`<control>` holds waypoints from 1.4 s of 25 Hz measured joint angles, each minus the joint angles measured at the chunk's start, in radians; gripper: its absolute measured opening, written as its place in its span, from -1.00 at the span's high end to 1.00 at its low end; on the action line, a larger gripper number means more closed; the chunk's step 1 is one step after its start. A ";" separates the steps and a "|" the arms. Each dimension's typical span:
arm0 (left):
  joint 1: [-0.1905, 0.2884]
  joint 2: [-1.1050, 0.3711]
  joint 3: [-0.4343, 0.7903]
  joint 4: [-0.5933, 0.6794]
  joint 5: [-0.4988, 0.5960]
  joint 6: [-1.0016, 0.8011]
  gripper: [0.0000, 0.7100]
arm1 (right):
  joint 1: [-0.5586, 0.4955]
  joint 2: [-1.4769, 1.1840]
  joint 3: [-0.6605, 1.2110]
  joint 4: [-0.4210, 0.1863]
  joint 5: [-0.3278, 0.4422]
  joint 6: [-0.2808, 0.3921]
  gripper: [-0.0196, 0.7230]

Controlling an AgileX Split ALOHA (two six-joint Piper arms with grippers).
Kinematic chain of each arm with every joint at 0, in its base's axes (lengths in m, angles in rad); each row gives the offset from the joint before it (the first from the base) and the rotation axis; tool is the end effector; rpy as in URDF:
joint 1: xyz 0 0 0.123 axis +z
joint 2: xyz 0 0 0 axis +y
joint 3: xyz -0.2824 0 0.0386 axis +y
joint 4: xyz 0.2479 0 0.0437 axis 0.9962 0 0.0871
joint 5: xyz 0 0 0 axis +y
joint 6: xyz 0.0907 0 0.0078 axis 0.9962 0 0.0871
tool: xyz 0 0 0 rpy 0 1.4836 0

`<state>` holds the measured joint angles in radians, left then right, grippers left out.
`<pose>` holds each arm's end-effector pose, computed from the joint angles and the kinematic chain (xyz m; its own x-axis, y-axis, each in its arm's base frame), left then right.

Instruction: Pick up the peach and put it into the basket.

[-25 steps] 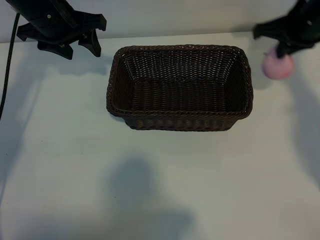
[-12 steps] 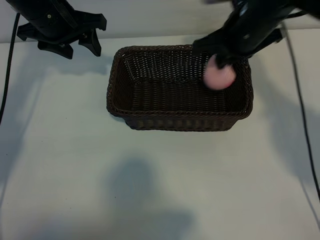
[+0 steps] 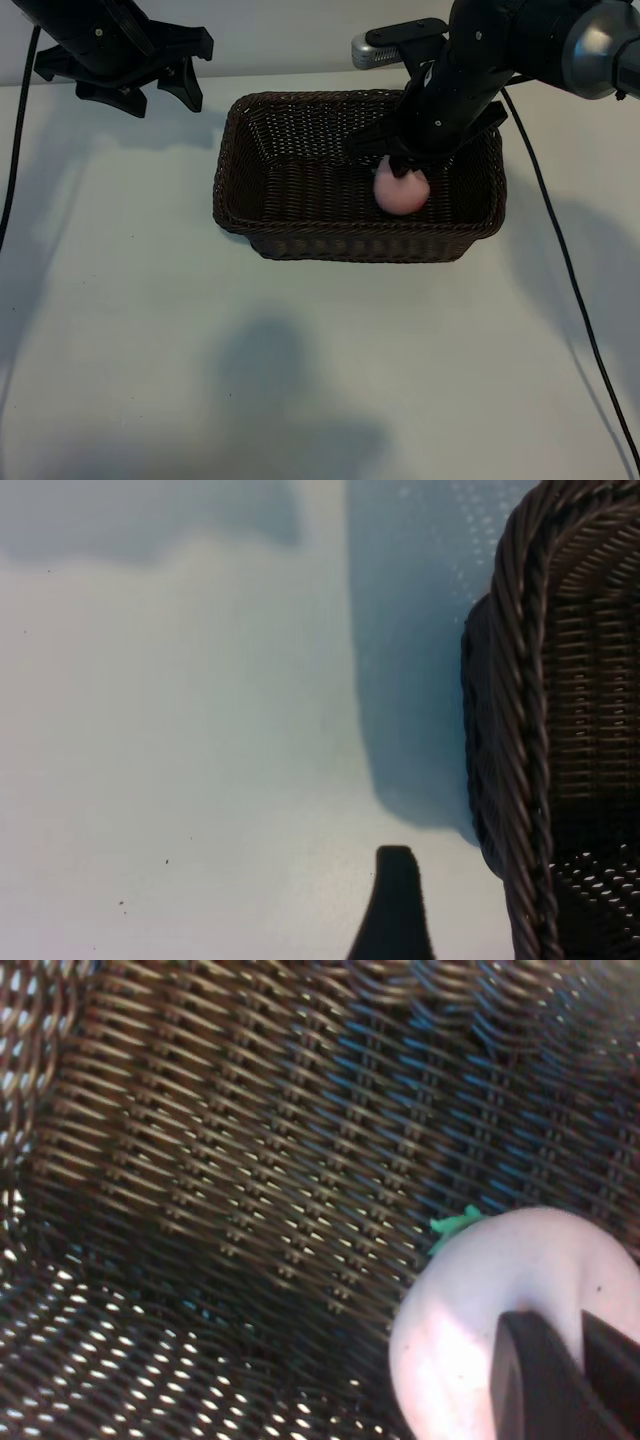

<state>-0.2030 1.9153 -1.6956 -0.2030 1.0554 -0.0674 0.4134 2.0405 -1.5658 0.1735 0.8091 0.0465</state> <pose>0.4055 -0.0998 0.2815 -0.9367 0.0242 -0.3493 0.1085 0.9686 -0.2239 0.3949 0.1857 0.1990 -0.9113 -0.2198 -0.3481 -0.2939 0.9394 0.1762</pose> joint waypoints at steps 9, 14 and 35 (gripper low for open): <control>0.000 0.000 0.000 0.000 0.000 0.001 -0.68 | 0.000 -0.014 -0.037 0.005 0.060 -0.025 -0.41; 0.000 0.000 0.000 0.000 0.000 0.002 -0.68 | 0.000 -0.020 -0.190 -0.012 0.204 -0.024 -0.42; 0.000 0.000 0.000 0.000 0.000 0.002 -0.68 | -0.333 -0.028 -0.299 -0.145 0.409 -0.001 -0.27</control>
<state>-0.2030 1.9153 -1.6956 -0.2030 1.0551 -0.0653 0.0808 2.0124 -1.8652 0.0282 1.2183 0.0457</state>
